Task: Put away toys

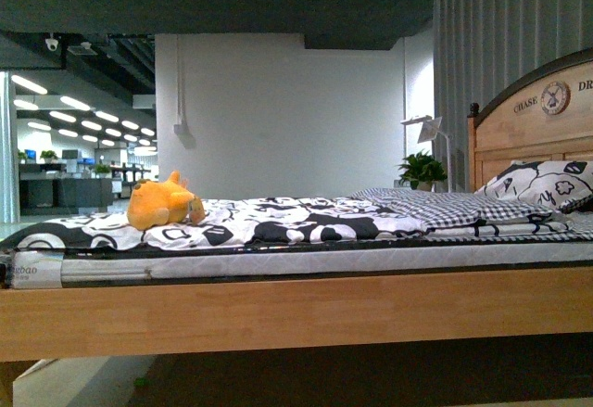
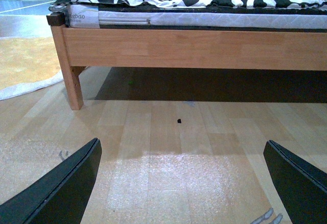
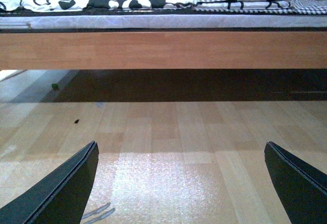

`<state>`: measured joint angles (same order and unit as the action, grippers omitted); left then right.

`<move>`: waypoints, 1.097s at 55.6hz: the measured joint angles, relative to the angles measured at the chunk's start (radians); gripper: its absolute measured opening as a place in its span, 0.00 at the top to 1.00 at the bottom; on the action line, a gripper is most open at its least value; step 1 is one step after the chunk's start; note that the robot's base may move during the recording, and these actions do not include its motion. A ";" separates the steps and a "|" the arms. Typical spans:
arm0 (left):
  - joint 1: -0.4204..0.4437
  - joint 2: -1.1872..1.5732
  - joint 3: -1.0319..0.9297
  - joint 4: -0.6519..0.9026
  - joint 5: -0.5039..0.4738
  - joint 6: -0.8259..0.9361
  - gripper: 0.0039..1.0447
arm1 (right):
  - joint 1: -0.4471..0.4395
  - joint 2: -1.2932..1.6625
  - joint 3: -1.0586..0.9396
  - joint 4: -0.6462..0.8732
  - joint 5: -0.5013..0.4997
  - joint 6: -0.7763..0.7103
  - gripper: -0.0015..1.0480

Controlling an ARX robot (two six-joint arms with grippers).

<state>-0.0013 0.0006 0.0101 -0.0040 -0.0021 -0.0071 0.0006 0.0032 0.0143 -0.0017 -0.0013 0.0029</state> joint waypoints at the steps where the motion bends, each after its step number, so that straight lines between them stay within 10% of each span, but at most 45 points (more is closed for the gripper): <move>1: 0.000 0.000 0.000 0.000 0.000 0.000 0.06 | 0.000 0.000 0.000 0.000 0.000 0.000 0.06; 61: 0.000 0.000 0.000 0.000 0.000 0.000 0.06 | 0.000 0.000 0.000 0.000 0.000 0.000 0.06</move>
<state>-0.0017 0.0006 0.0101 -0.0040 -0.0021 -0.0074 0.0006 0.0032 0.0143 -0.0017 -0.0013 0.0029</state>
